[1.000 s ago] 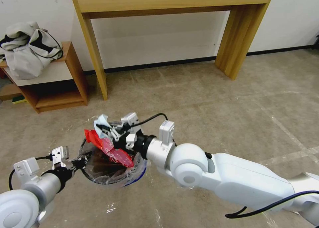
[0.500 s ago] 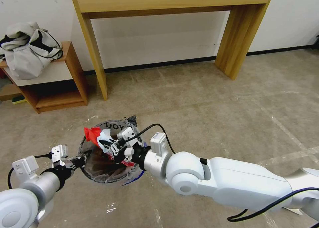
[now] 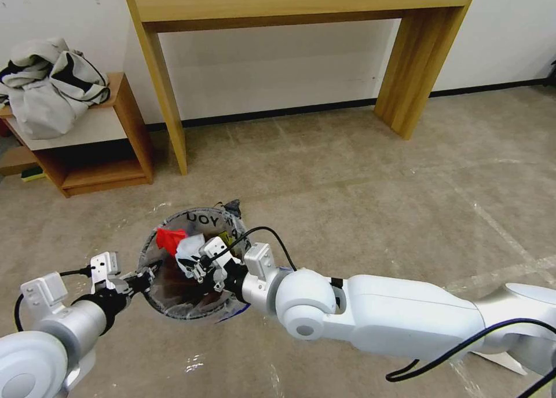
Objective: Pick up the trash bin and place the garbage on the floor into it.
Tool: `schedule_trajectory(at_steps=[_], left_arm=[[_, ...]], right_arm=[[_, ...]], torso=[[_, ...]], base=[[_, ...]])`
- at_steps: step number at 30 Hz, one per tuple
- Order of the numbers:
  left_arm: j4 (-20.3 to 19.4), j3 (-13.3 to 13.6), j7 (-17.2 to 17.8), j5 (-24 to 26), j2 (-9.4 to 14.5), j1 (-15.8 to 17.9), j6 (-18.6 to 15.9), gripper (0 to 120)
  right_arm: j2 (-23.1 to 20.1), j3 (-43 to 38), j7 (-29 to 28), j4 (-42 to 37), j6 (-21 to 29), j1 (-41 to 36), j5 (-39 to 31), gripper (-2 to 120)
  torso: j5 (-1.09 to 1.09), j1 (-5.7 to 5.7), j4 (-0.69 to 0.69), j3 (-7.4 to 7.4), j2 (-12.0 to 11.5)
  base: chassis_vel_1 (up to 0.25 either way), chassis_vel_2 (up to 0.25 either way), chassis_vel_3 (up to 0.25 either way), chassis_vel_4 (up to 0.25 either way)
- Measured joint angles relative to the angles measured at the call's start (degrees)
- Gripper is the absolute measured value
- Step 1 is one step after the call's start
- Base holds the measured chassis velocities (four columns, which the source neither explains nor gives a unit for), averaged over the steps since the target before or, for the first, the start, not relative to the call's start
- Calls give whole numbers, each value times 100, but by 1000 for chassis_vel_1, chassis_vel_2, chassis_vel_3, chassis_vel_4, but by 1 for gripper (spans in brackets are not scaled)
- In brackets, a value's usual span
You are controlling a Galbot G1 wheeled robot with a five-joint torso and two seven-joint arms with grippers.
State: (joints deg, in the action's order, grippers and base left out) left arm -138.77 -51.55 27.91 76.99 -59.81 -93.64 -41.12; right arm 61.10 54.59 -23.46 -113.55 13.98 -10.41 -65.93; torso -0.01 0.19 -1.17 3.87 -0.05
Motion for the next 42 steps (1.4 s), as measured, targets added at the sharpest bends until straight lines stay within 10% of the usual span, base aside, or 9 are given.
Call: schedule_trajectory(at_steps=[22, 42], left_arm=[[7, 45, -34, -75, -81, -11, 0, 1], [179, 22, -38, -77, -3, 35, 11, 1]], right_arm=[[274, 215, -315, 199, 190, 43, 49, 0], [-114, 44, -449, -275, 247, 73, 4, 76]], torso=[[0, 0, 1, 0, 0], [0, 0, 0, 0, 0]], base=[[0, 0, 0, 0], [0, 0, 0, 0]])
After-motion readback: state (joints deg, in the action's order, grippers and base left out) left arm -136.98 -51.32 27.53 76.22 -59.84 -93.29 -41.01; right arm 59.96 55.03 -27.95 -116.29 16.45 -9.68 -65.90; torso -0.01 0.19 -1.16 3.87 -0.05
